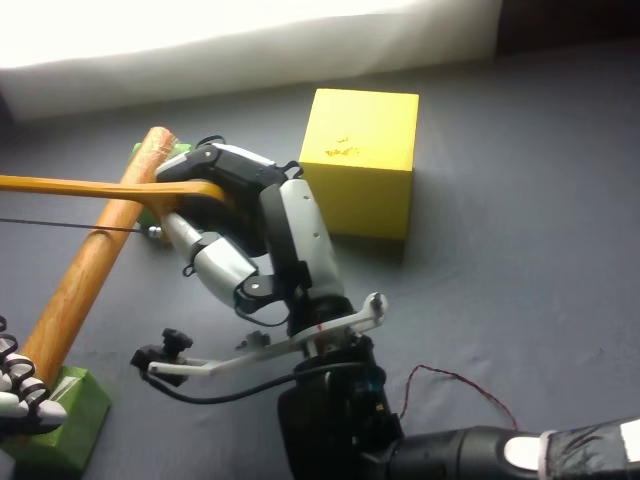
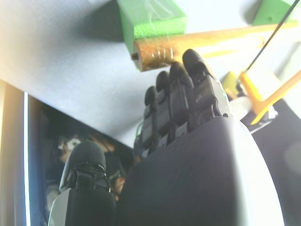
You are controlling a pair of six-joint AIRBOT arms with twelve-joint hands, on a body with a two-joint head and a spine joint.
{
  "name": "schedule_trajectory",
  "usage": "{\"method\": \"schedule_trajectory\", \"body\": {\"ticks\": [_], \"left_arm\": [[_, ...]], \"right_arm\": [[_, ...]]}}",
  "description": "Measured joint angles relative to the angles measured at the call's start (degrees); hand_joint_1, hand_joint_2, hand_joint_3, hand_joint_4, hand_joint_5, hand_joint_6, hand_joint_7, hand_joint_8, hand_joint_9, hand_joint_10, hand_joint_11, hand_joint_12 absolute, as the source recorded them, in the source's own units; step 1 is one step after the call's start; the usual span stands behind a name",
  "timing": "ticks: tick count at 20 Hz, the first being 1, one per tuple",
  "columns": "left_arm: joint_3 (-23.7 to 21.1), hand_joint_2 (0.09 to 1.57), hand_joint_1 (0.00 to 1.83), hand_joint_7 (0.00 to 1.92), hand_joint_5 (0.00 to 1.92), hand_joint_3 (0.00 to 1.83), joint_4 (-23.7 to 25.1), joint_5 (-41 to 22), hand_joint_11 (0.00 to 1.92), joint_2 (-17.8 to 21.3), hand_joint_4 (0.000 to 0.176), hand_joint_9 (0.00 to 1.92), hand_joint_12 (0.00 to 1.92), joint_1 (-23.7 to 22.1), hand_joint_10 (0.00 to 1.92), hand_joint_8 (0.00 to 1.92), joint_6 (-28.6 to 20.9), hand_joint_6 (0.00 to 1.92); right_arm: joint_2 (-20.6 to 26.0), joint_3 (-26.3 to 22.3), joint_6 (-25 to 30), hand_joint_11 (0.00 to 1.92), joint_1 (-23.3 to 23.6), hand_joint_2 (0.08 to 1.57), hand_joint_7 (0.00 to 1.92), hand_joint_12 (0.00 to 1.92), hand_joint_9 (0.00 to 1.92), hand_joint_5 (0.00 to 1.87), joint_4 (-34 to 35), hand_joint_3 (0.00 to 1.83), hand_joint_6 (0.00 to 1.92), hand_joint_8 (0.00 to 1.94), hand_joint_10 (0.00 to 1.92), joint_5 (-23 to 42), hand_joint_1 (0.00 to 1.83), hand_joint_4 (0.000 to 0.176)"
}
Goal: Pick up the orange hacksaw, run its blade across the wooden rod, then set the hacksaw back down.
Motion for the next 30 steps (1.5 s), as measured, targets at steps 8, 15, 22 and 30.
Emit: {"method": "schedule_trajectory", "body": {"ticks": [8, 15, 22, 30], "left_arm": [[0.02, 1.28, 0.13, 0.25, 0.21, 0.00, -0.07, 0.17, 0.00, -0.11, 0.000, 0.23, 0.51, -0.02, 0.00, 0.00, 0.02, 0.00], [0.07, 1.29, 0.10, 0.22, 0.19, 0.00, 0.00, 0.24, 0.00, -0.13, 0.000, 0.21, 0.50, -0.02, 0.00, 0.00, 0.02, 0.00], [0.33, 1.29, 0.12, 0.25, 0.22, 0.00, 0.00, 0.04, 0.00, -0.11, 0.000, 0.24, 0.55, 0.04, 0.01, 0.00, 0.02, 0.00], [0.33, 1.29, 0.10, 0.25, 0.21, 0.00, -0.02, -0.02, 0.00, -0.11, 0.000, 0.24, 0.53, 0.04, 0.00, 0.00, 0.02, 0.01]], "right_arm": [[-2.19, 1.33, 0.17, 0.87, 0.00, 1.12, 1.03, 1.38, 1.01, 0.94, 0.37, 0.00, 0.90, 1.09, 0.99, 0.11, 1.25, 0.000], [-0.09, 0.70, 0.00, 0.83, -1.36, 1.13, 0.95, 1.39, 0.92, 0.86, -0.48, 0.00, 0.95, 1.06, 1.31, 1.90, 1.37, 0.000], [6.45, -6.62, -1.18, 0.85, -4.83, 1.11, 0.99, 1.39, 0.99, 0.93, -0.44, 0.00, 0.85, 0.99, 1.25, 3.82, 1.38, 0.000], [14.32, -13.07, -1.86, 0.85, -9.16, 1.10, 1.00, 1.40, 1.00, 0.96, -1.70, 0.00, 0.81, 0.97, 1.24, 5.99, 1.38, 0.000]]}}
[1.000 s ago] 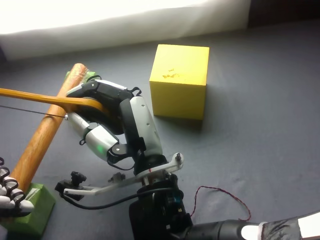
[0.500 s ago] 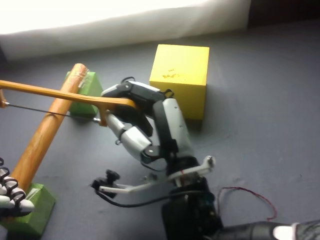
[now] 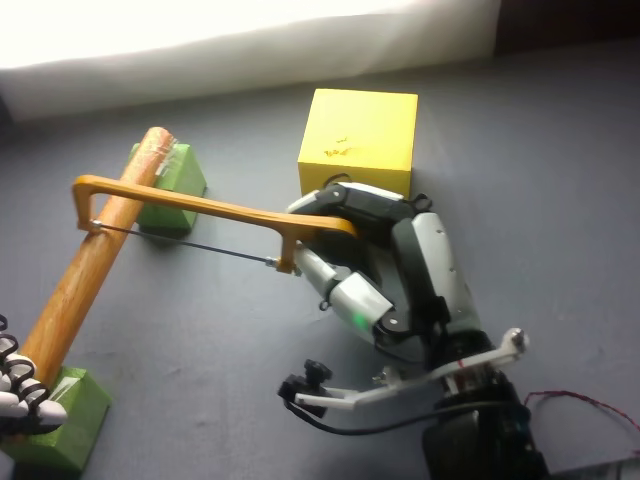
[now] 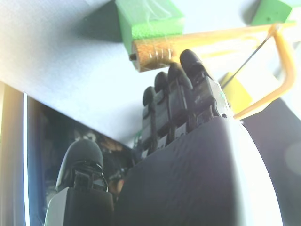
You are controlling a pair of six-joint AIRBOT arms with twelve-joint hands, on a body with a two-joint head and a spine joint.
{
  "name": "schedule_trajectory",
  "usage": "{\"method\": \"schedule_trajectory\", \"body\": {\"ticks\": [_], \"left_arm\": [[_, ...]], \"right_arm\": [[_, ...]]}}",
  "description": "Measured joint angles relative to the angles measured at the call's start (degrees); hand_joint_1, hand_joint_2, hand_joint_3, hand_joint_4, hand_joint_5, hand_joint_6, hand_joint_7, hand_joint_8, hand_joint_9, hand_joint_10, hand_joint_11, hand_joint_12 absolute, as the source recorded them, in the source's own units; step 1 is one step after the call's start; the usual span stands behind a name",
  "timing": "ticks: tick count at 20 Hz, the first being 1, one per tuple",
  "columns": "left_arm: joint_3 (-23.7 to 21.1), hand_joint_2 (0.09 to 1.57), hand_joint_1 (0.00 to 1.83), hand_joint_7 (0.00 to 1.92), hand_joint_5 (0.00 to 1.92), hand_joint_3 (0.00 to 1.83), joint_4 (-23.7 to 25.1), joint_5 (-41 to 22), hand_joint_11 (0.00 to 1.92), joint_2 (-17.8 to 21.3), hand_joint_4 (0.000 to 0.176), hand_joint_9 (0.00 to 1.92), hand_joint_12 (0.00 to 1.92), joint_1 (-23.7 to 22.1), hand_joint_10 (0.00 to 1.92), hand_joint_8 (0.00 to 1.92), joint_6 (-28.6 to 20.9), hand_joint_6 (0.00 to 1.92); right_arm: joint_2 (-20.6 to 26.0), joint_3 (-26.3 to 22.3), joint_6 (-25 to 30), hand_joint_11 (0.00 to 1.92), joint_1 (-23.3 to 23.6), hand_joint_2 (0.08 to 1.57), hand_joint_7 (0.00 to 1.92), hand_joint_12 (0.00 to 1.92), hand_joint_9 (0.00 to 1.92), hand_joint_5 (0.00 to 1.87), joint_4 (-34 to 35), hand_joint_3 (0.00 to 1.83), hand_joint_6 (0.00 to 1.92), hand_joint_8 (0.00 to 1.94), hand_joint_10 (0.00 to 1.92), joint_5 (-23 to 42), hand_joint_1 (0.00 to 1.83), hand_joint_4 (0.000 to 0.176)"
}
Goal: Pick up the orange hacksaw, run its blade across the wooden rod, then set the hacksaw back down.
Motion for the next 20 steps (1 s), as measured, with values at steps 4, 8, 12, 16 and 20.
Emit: {"method": "schedule_trajectory", "body": {"ticks": [4, 8, 12, 16, 20], "left_arm": [[0.00, 1.29, 0.10, 0.25, 0.22, 0.00, 0.02, 0.02, 0.00, 0.00, 0.000, 0.23, 0.48, -0.02, 0.00, 0.00, 0.00, 0.00], [0.04, 1.29, 0.09, 0.22, 0.18, 0.00, 0.02, 0.02, 0.00, 0.00, 0.000, 0.20, 0.41, -0.02, 0.00, 0.00, 0.00, 0.00], [0.04, 1.29, 0.11, 0.24, 0.20, 0.00, 0.07, 0.04, 0.00, 0.00, 0.000, 0.22, 0.43, -0.02, 0.00, 0.00, 0.00, 0.01], [0.04, 1.29, 0.07, 0.24, 0.20, 0.00, 0.04, 0.02, 0.00, 0.00, 0.000, 0.22, 0.47, -0.09, 0.00, 0.00, 0.00, 0.00], [0.13, 1.29, 0.09, 0.25, 0.21, 0.00, 0.07, 0.04, 0.00, -0.02, 0.000, 0.23, 0.50, -0.09, 0.00, 0.00, 0.00, 0.00]], "right_arm": [[1.68, -2.29, -0.13, 0.84, 0.13, 1.10, 1.01, 1.40, 0.99, 0.97, -1.16, 0.00, 0.80, 0.96, 1.25, -0.04, 1.38, 0.000], [6.62, -6.40, -1.64, 0.84, 2.58, 1.11, 0.98, 1.43, 0.97, 0.93, -2.45, 0.00, 0.85, 1.01, 1.28, -1.16, 1.38, 0.000], [12.94, -12.24, -3.08, 0.84, 3.02, 1.13, 0.94, 1.39, 0.93, 0.89, -3.30, 0.00, 0.93, 1.06, 1.30, -0.98, 1.37, 0.000], [18.51, -16.85, -3.10, 0.85, 0.50, 1.12, 0.94, 1.39, 0.93, 0.90, -2.49, 0.00, 0.93, 1.05, 1.30, 0.96, 1.37, 0.000], [21.53, -20.39, -3.10, 0.84, -3.13, 1.10, 1.00, 1.41, 0.98, 0.97, -0.94, 0.00, 0.82, 0.97, 1.25, 3.08, 1.38, 0.000]]}}
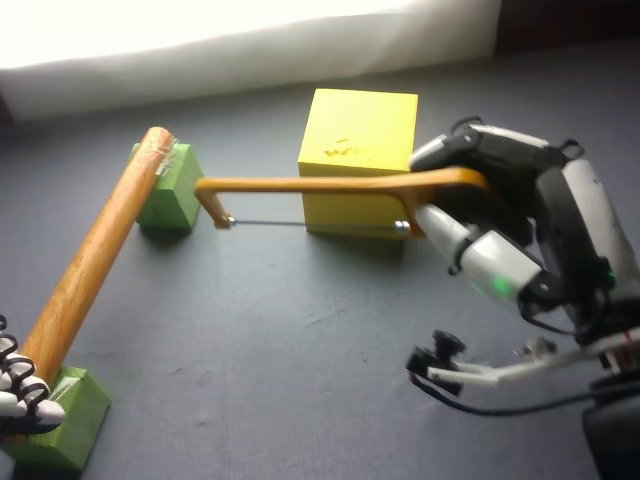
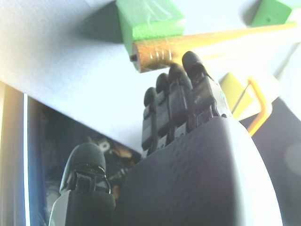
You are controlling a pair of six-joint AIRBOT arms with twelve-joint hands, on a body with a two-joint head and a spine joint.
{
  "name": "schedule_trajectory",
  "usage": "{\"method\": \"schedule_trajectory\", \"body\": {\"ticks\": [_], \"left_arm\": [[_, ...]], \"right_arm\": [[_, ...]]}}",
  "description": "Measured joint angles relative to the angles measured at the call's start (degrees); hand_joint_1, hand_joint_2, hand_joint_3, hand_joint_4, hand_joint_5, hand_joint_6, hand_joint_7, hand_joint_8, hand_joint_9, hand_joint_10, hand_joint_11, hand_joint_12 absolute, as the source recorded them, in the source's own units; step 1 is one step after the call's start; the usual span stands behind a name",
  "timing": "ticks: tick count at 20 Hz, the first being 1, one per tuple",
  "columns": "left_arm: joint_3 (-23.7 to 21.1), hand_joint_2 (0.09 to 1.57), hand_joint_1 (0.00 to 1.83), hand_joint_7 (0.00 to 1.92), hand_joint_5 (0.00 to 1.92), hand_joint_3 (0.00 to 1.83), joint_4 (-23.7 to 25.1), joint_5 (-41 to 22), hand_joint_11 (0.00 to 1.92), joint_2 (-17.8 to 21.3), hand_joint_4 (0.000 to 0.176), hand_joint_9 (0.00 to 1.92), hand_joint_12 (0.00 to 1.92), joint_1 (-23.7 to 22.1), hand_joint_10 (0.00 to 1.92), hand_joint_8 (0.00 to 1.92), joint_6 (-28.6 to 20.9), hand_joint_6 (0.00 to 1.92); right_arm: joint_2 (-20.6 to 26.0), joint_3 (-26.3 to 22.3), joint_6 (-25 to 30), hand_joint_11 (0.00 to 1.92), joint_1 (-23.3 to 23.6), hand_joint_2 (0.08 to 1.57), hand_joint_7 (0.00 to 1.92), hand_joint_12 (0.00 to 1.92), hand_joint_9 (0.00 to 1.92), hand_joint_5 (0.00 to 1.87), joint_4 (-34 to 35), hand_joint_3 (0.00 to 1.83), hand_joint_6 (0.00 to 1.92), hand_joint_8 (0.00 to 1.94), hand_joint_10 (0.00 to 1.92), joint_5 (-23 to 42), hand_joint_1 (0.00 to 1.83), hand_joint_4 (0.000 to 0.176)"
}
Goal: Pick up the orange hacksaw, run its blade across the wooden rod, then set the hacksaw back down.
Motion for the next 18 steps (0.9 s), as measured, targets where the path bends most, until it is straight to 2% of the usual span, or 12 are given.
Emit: {"method": "schedule_trajectory", "body": {"ticks": [1, 3, 4, 5, 6, 7, 11, 12, 13, 15, 18], "left_arm": [[0.22, 1.30, 0.08, 0.23, 0.20, 0.00, 0.00, -0.02, 0.00, -0.04, 0.000, 0.22, 0.47, 0.00, 0.00, 0.00, -0.02, 0.00], [0.22, 1.30, 0.08, 0.23, 0.20, 0.00, 0.02, -0.04, 0.00, -0.04, 0.000, 0.22, 0.47, 0.00, 0.00, 0.00, 0.00, 0.00], [0.22, 1.29, 0.08, 0.25, 0.22, 0.00, 0.00, -0.07, 0.00, -0.04, 0.000, 0.23, 0.48, 0.00, 0.00, 0.01, 0.00, 0.01], [0.22, 1.29, 0.08, 0.24, 0.21, 0.00, 0.00, -0.04, 0.00, -0.04, 0.000, 0.22, 0.49, 0.00, 0.00, 0.00, 0.00, 0.00], [0.22, 1.29, 0.10, 0.26, 0.24, 0.00, 0.00, -0.07, 0.00, -0.04, 0.000, 0.24, 0.54, 0.00, 0.00, 0.00, 0.00, 0.00], [0.22, 1.30, 0.09, 0.25, 0.22, 0.00, -0.02, -0.07, 0.00, -0.04, 0.000, 0.22, 0.46, -0.04, 0.01, 0.01, 0.00, 0.01], [0.22, 1.30, 0.07, 0.23, 0.21, 0.00, 0.09, -0.04, 0.00, -0.04, 0.000, 0.21, 0.46, -0.31, 0.00, 0.00, 0.00, 0.01], [0.22, 1.30, 0.08, 0.25, 0.21, 0.00, 0.04, -0.04, 0.00, -0.04, 0.000, 0.22, 0.46, -0.35, 0.01, 0.01, -0.02, 0.01], [0.22, 1.31, 0.06, 0.22, 0.19, 0.00, 0.07, -0.04, 0.00, -0.04, 0.000, 0.20, 0.39, -0.35, 0.00, 0.00, 0.00, 0.00], [0.22, 1.29, 0.09, 0.25, 0.23, 0.00, 0.11, -0.04, 0.00, -0.04, 0.000, 0.23, 0.48, -0.35, 0.01, 0.00, 0.00, 0.01], [0.22, 1.30, 0.05, 0.22, 0.20, 0.00, 0.13, -0.04, 0.00, -0.04, 0.000, 0.21, 0.46, -0.35, 0.00, 0.00, 0.00, 0.00]], "right_arm": [[-0.28, -0.35, 0.52, 0.83, -1.77, 1.12, 0.95, 1.42, 0.93, 0.91, -0.13, 0.00, 0.92, 1.03, 1.29, 0.26, 1.38, 0.000], [-1.38, -0.35, 1.27, 0.83, -2.73, 1.12, 0.95, 1.42, 0.93, 0.91, 0.87, 0.00, 0.92, 1.03, 1.29, 0.55, 1.38, 0.000], [-1.97, -0.35, 1.38, 0.83, -3.13, 1.10, 1.00, 1.44, 0.97, 0.96, 1.27, 0.00, 0.81, 0.97, 1.26, 0.90, 1.38, 0.000], [-2.80, -0.44, 1.55, 0.81, -3.58, 1.12, 0.95, 1.45, 0.93, 0.92, 1.84, 0.00, 0.89, 1.04, 1.30, 1.38, 1.38, 0.000], [-3.54, -0.57, 1.38, 0.82, -4.55, 1.12, 0.95, 1.43, 0.92, 0.92, 1.88, 0.00, 0.90, 1.03, 1.30, 1.53, 1.38, 0.000], [-3.93, -0.57, 0.96, 0.82, -5.20, 1.13, 0.95, 1.41, 0.93, 0.89, 1.77, 0.00, 0.94, 1.04, 1.30, 1.60, 1.37, 0.000], [-4.46, -0.57, 0.15, 0.81, -8.39, 1.12, 0.96, 1.40, 0.93, 0.88, 1.77, 0.00, 0.97, 1.00, 1.29, 2.36, 1.37, 0.000], [-4.46, -0.57, 0.17, 0.80, -8.98, 1.11, 0.99, 1.41, 0.97, 0.91, 1.27, 0.00, 0.92, 0.96, 1.27, 2.58, 1.37, 0.000], [-4.46, -0.57, 0.26, 0.80, -9.33, 1.12, 0.97, 1.41, 0.94, 0.88, 0.81, 0.00, 0.98, 0.98, 1.28, 2.91, 1.37, 0.000], [-4.68, -0.57, 0.44, 0.79, -10.51, 1.13, 0.95, 1.42, 0.91, 0.85, 0.04, 0.00, 1.02, 1.02, 1.31, 2.95, 1.37, 0.000], [-4.68, -0.57, 0.98, 0.78, -11.43, 1.12, 1.00, 1.46, 0.95, 0.87, 0.09, 0.00, 0.95, 0.96, 1.30, 2.89, 1.37, 0.000]]}}
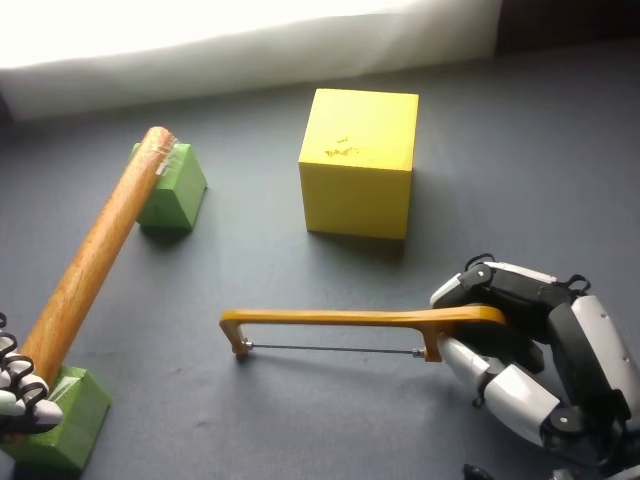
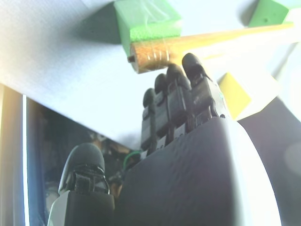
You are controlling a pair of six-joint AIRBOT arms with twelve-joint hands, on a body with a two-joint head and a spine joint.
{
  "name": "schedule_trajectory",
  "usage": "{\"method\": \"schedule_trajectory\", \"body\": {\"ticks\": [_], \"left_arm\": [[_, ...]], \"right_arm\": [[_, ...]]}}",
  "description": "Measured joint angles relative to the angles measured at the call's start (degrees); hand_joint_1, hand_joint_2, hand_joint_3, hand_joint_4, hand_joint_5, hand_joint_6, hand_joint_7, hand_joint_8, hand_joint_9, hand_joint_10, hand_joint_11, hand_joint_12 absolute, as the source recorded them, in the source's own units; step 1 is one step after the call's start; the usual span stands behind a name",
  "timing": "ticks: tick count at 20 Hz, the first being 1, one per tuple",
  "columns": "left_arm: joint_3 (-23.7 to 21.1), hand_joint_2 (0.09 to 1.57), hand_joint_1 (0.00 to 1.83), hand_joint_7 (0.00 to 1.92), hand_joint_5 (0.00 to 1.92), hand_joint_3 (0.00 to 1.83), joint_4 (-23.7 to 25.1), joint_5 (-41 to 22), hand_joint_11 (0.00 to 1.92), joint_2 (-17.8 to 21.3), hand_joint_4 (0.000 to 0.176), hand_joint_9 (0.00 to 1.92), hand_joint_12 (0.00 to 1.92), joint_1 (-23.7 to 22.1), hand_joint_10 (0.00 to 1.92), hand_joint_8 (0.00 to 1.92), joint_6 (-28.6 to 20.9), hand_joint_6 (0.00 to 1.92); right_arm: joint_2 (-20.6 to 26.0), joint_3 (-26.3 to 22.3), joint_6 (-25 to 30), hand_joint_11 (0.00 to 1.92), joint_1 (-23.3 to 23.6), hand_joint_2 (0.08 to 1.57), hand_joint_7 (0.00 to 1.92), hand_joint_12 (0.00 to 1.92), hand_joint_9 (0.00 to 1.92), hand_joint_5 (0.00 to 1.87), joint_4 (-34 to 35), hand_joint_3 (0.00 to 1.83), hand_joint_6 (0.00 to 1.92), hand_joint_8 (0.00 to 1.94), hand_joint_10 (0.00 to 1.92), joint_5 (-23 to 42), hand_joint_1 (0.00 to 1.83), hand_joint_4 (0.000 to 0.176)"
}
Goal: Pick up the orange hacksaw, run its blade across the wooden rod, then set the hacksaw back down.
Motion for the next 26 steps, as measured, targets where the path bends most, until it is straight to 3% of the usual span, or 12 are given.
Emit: {"method": "schedule_trajectory", "body": {"ticks": [1, 2, 5, 6, 7, 8, 10, 12, 14, 17, 21, 26], "left_arm": [[0.00, 1.29, 0.09, 0.24, 0.21, 0.00, -0.02, 0.00, 0.00, 0.00, 0.000, 0.22, 0.47, 0.00, 0.00, 0.00, 0.00, 0.00], [0.00, 1.29, 0.11, 0.25, 0.22, 0.00, 0.00, 0.00, 0.00, 0.00, 0.000, 0.23, 0.50, 0.00, 0.01, 0.00, 0.00, 0.00], [0.00, 1.30, 0.05, 0.21, 0.18, 0.00, 0.02, 0.00, 0.00, 0.00, 0.000, 0.19, 0.41, 0.00, 0.00, 0.00, -0.02, 0.00], [0.00, 1.30, 0.08, 0.22, 0.20, 0.00, 0.02, 0.00, 0.00, 0.00, 0.000, 0.20, 0.42, 0.00, 0.00, 0.00, 0.00, 0.01], [0.00, 1.29, 0.09, 0.24, 0.21, 0.00, 0.00, -0.02, 0.00, 0.00, 0.000, 0.21, 0.45, 0.00, 0.01, 0.01, -0.02, 0.01], [0.00, 1.29, 0.10, 0.26, 0.23, 0.00, 0.02, 0.00, 0.00, 0.00, 0.000, 0.23, 0.49, 0.00, 0.01, 0.01, -0.02, 0.01], [0.00, 1.29, 0.10, 0.25, 0.22, 0.00, 0.04, -0.17, 0.00, 0.00, 0.000, 0.21, 0.44, 0.00, 0.00, 0.00, -0.02, 0.00], [0.26, 1.29, 0.10, 0.24, 0.23, 0.00, 0.04, -0.52, 0.00, -0.04, 0.000, 0.20, 0.41, 0.00, 0.00, 0.00, -0.02, 0.00], [0.70, 1.29, 0.08, 0.24, 0.22, 0.00, 0.07, -1.01, 0.00, -0.07, 0.000, 0.21, 0.45, 0.00, 0.00, 0.00, -0.02, 0.00], [0.98, 1.29, 0.08, 0.23, 0.21, 0.00, -2.01, -1.44, 0.00, -0.13, 0.000, 0.20, 0.40, -0.20, 0.00, 0.00, 1.03, 0.01], [2.91, 1.30, 0.08, 0.23, 0.19, 0.00, -4.74, -4.79, 0.00, -1.44, 0.000, 0.21, 0.46, -0.94, 0.00, 0.00, 4.15, 0.00], [5.64, 1.29, 0.10, 0.23, 0.21, 0.00, -11.02, -12.11, 0.00, -2.62, 0.000, 0.21, 0.41, -1.90, 0.00, 0.00, 11.04, 0.00]], "right_arm": [[0.00, 0.00, 0.52, 0.75, -0.33, 1.13, 0.98, 1.48, 0.93, 0.83, -0.04, 0.00, 1.01, 0.99, 1.33, 0.39, 1.37, 0.000], [-0.02, 0.00, 0.57, 0.67, -0.70, 1.17, 0.95, 1.52, 0.81, 0.79, -0.04, 0.00, 1.14, 1.14, 1.10, 0.44, 1.24, 0.000], [-0.02, 0.00, 0.63, 0.57, -1.33, 1.22, 0.87, 1.46, 0.75, 0.69, -0.35, 0.00, 1.32, 1.27, 0.87, 0.33, 1.17, 0.000], [0.00, 0.00, 0.72, 0.49, -1.46, 1.22, 0.77, 1.45, 0.73, 0.76, -0.42, 0.00, 1.29, 0.69, 0.79, 0.35, 1.12, 0.000], [0.00, 0.00, 0.74, 0.41, -1.75, 1.17, 0.75, 1.44, 0.69, 0.67, -0.50, 0.00, 0.62, 0.40, 0.70, 0.42, 1.09, 0.000], [0.04, 0.00, 0.96, 0.35, -1.84, 1.15, 0.75, 1.44, 0.65, 0.69, -0.52, 0.00, 0.28, 0.19, 0.58, 0.33, 1.05, 0.000], [0.07, 0.00, 1.18, 0.24, -1.97, 1.13, 0.70, 1.41, 0.59, 0.69, -0.90, 0.00, 0.04, 0.02, 0.36, 0.46, 0.98, 0.000], [0.15, 0.00, 1.20, 0.09, -1.97, 1.13, 0.56, 1.41, 0.49, 0.58, -1.64, 0.00, 0.00, 0.00, 0.13, 0.46, 0.86, 0.000], [0.15, 0.00, 1.20, 0.01, -1.97, 1.12, 0.51, 1.35, 0.43, 0.55, -1.73, 0.00, 0.00, 0.00, 0.07, 0.46, 0.79, 0.000], [0.17, 0.00, 1.18, 0.00, -1.97, 1.10, 0.40, 1.22, 0.35, 0.43, -2.34, 0.00, 0.00, 0.00, 0.01, 0.48, 0.72, 0.000], [0.85, -0.11, 0.33, 0.00, -0.96, 1.03, 0.21, 0.80, 0.18, 0.22, -3.45, 0.00, 0.00, 0.00, 0.00, 0.09, 0.59, 0.000], [6.25, 0.04, -1.57, 0.00, 4.17, 0.99, 0.08, 0.55, 0.07, 0.08, -10.51, 0.00, 0.00, 0.00, 0.00, -4.02, 0.44, 0.000]]}}
